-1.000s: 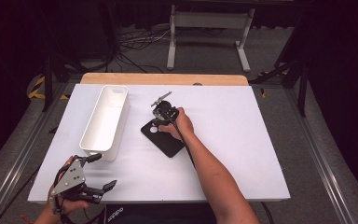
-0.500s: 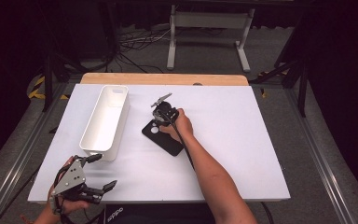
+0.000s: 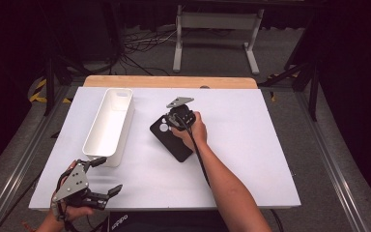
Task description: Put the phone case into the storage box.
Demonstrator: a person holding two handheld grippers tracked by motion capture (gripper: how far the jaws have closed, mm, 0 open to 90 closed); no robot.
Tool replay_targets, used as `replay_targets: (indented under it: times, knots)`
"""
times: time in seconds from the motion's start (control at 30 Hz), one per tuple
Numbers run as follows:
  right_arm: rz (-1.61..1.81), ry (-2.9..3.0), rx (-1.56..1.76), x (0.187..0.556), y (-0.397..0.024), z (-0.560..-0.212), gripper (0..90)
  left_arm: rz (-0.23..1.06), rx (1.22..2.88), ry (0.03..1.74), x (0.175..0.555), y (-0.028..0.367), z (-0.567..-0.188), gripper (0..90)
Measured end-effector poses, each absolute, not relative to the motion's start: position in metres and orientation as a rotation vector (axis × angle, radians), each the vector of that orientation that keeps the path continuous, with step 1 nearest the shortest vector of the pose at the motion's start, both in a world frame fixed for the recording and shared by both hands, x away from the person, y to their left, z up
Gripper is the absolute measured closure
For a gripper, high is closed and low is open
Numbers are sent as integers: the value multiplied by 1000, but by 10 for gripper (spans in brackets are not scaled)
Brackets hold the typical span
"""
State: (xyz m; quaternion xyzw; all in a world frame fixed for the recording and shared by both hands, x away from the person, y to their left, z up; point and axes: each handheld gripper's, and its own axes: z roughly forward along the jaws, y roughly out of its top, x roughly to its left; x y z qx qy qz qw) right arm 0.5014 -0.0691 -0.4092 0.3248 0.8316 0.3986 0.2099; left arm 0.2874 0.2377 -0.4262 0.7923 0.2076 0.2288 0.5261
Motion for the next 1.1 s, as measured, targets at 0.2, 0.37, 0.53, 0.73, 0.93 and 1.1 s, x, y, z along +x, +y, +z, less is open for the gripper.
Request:
replay_targets:
  times: [0.2, 0.37, 0.53, 0.73, 0.93, 1.1]
  knots:
    - [1164, 2257, 897, 491, -78, -403, 847, 553, 1880, 505, 287, 233, -418, 65]
    - [1207, 2201, 887, 480, -88, -395, 848, 545, 1852, 503, 287, 225, -407, 86]
    - [1243, 2154, 866, 469, -94, -387, 849, 561, 1855, 515, 291, 211, -400, 109]
    - [1285, 2098, 826, 455, -101, -379, 849, 517, 1821, 536, 297, 190, -388, 139]
    - [1296, 2065, 769, 442, -101, -373, 849, 499, 1823, 600, 313, 164, -379, 181]
    - [1324, 2034, 744, 430, -104, -368, 848, 474, 1808, 653, 326, 151, -378, 233]
